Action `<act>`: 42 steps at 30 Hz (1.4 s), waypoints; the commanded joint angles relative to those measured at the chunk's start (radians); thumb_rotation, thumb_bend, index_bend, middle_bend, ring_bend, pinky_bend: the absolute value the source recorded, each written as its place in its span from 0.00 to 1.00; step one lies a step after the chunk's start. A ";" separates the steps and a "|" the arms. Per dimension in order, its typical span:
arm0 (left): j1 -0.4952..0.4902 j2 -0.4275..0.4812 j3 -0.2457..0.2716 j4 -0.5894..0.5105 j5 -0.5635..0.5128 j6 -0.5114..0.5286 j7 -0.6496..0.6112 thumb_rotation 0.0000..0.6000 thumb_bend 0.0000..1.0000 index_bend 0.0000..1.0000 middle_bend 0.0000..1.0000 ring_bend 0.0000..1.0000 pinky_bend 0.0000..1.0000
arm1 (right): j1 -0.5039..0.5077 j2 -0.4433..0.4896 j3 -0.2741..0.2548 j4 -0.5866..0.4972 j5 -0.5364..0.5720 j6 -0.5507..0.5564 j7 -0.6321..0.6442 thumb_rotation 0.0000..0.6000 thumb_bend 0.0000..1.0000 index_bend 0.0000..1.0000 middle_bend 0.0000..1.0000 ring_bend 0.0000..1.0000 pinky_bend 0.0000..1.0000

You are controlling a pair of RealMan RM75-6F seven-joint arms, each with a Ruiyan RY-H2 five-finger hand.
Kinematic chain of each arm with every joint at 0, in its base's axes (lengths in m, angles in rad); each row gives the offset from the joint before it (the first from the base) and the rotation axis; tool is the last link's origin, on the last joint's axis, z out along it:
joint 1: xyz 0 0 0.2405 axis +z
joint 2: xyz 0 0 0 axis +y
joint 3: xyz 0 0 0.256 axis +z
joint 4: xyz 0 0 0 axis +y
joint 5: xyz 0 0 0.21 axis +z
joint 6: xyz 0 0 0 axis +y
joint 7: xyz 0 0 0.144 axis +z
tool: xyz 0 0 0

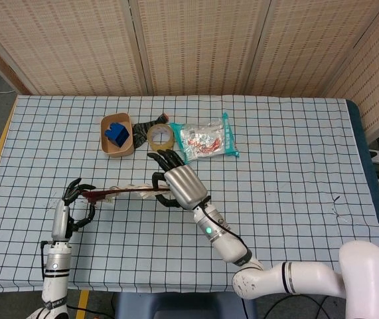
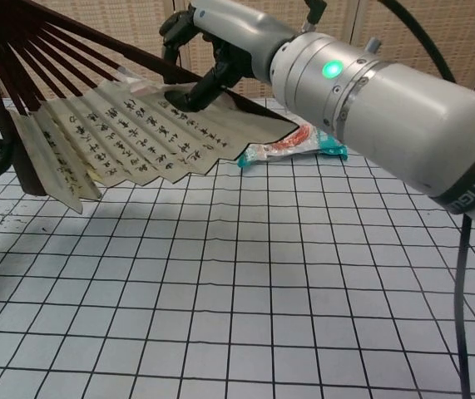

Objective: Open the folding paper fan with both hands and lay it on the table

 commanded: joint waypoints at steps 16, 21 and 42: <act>0.006 -0.033 -0.020 0.116 0.009 0.071 0.083 1.00 0.64 0.87 0.35 0.13 0.21 | -0.089 0.165 -0.102 -0.038 -0.151 0.079 -0.030 1.00 0.61 0.65 0.07 0.00 0.00; 0.004 -0.055 -0.020 0.161 0.019 0.095 0.094 1.00 0.64 0.87 0.35 0.13 0.21 | -0.113 0.199 -0.134 -0.042 -0.207 0.101 -0.040 1.00 0.61 0.64 0.07 0.00 0.00; 0.030 -0.131 0.039 0.367 0.095 0.208 0.099 1.00 0.60 0.72 0.34 0.14 0.20 | -0.253 0.258 -0.351 -0.021 -0.537 0.221 -0.041 1.00 0.61 0.59 0.07 0.00 0.01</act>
